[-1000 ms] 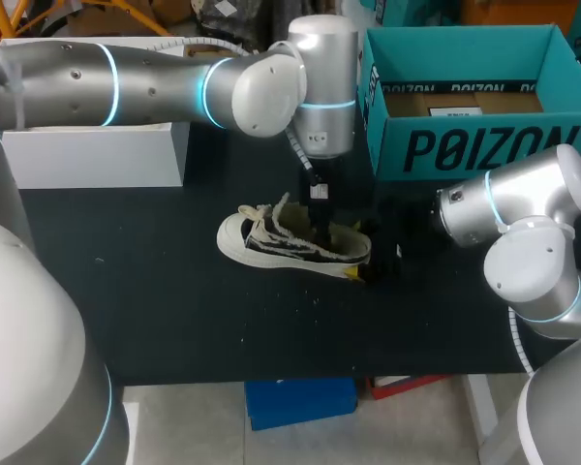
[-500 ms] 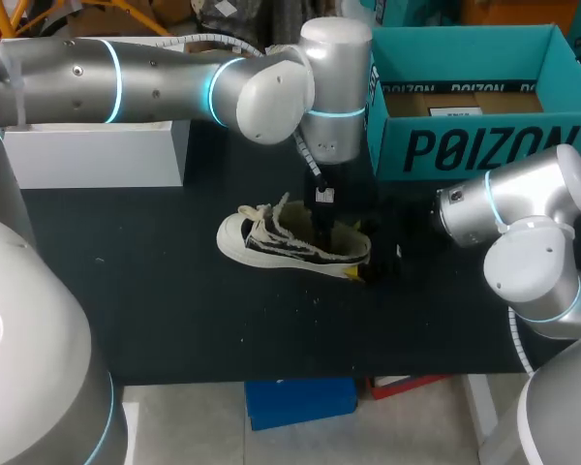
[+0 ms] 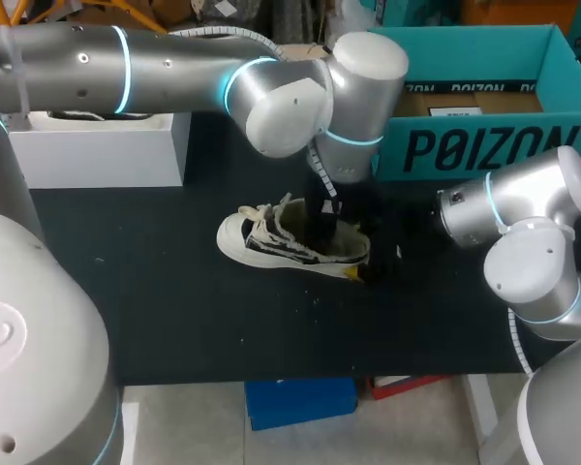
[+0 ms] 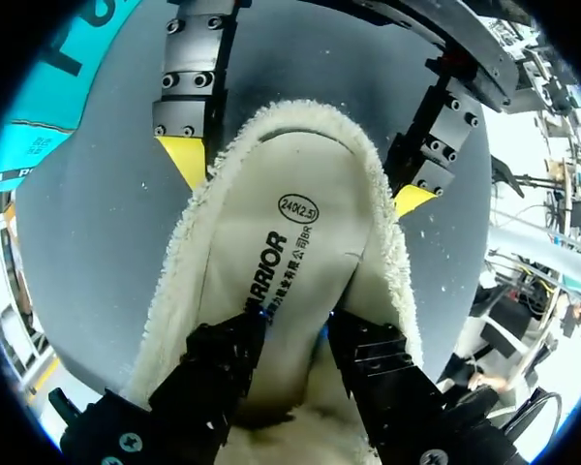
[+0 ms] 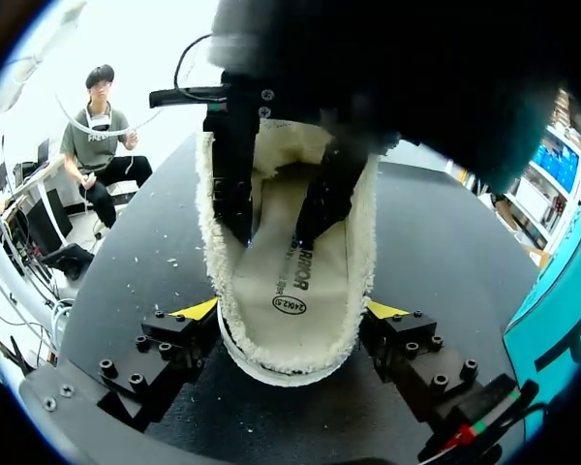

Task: Take the shoe out of the shoebox, open the shoe tongue, remove and reinsert the insole, then place the shoe into the shoebox

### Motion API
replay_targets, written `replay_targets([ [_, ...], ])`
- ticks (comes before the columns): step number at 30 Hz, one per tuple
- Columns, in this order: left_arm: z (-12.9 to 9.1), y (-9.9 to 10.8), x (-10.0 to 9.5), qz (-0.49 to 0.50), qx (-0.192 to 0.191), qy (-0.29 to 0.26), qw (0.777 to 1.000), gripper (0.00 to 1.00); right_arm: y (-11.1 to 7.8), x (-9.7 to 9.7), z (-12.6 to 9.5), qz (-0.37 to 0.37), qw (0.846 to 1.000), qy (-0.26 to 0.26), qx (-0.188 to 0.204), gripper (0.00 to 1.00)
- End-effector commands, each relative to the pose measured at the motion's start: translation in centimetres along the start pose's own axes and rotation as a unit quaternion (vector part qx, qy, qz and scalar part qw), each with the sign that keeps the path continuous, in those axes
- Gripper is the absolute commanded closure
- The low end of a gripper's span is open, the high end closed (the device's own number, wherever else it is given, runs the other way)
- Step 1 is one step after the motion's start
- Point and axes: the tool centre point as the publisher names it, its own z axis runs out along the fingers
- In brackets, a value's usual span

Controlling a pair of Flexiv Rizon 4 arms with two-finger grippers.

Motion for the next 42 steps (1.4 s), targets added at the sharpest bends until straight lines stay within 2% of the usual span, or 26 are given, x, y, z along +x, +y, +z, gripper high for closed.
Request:
replay_targets([
  [1,4.1,-0.3,0.0,-0.021,0.0,-0.112,0.993,0.56,-0.1,-0.1,0.4,0.002,1.0,0.001,0.004,1.0],
  [6,4.7,-0.8,-1.1,-0.019,0.008,-0.167,0.986,0.62,-0.1,-0.1,0.4,0.002,1.0,0.001,0.004,1.0],
  [14,4.3,0.0,-3.5,0.011,0.053,-0.206,0.977,0.64,-0.1,-0.1,0.4,0.002,1.0,0.001,0.004,1.0],
  [19,4.7,0.3,-4.5,0.017,0.059,-0.227,0.972,0.64,-0.1,-0.1,0.4,0.002,1.0,0.001,0.004,1.0],
  [28,5.0,0.6,-5.4,0.023,0.072,-0.262,0.962,0.64,-0.1,-0.1,0.4,0.002,1.0,0.001,0.004,1.0],
  [42,6.5,0.1,-6.6,0.02,0.073,-0.284,0.956,0.67,-0.1,-0.1,0.4,0.002,1.0,0.001,0.004,1.0],
])
